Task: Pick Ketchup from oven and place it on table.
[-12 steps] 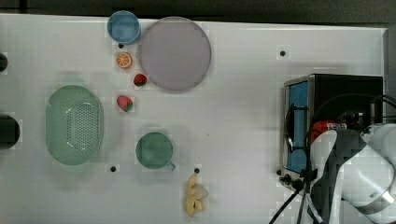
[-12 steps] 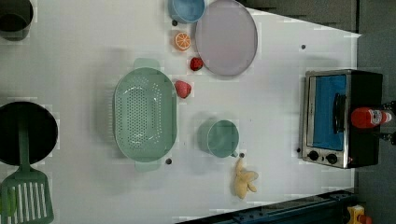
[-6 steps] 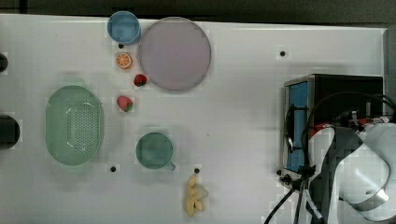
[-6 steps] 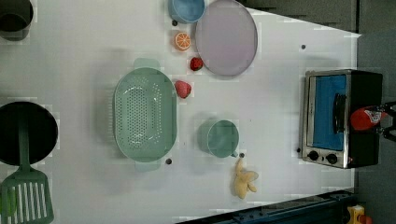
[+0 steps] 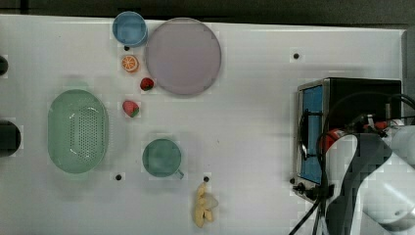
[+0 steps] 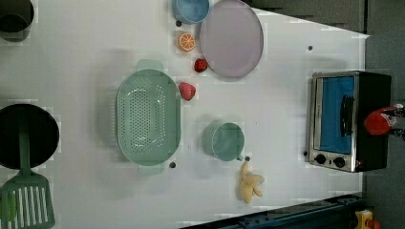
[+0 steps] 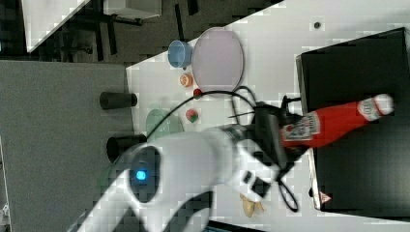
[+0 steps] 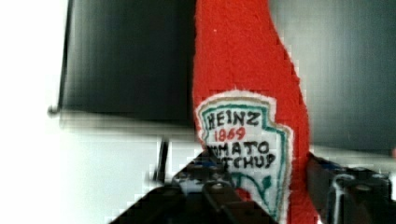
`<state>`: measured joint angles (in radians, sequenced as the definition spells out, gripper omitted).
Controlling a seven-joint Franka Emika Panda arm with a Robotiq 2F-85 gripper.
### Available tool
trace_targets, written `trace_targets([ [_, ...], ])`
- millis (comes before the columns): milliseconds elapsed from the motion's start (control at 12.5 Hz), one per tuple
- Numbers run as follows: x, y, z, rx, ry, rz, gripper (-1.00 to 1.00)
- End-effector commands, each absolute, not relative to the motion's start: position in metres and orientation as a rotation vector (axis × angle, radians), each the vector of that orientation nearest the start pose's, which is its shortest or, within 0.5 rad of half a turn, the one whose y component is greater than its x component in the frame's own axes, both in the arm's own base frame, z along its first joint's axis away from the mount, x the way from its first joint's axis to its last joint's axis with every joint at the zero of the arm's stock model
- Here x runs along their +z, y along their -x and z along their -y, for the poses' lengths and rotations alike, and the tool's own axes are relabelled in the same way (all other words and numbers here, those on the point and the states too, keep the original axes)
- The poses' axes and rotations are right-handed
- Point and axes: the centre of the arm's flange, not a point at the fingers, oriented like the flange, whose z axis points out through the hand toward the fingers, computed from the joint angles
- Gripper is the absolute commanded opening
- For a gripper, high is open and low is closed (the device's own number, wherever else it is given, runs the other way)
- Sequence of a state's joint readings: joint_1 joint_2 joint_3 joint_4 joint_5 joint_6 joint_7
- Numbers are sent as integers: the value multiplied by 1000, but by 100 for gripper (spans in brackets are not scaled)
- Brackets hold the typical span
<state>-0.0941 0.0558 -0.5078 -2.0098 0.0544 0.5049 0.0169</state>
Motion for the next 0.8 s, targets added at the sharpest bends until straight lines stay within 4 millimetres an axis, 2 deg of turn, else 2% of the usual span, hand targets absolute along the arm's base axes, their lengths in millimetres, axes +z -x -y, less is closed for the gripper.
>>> trace_targets([
  [80,514,-501,248,-105,2396,-1894,1],
  [160,531,-507,211,-112,2423,-1833,1],
  [240,533,-510,189,-100,2445,-1801,1],
  [320,527,-514,144,-54,2493,-1748,1],
  [560,498,-512,90,37,2497,-1794,1],
  [720,471,-507,62,107,2474,-1878,1],
  [800,448,-504,45,118,2478,-1913,1],
])
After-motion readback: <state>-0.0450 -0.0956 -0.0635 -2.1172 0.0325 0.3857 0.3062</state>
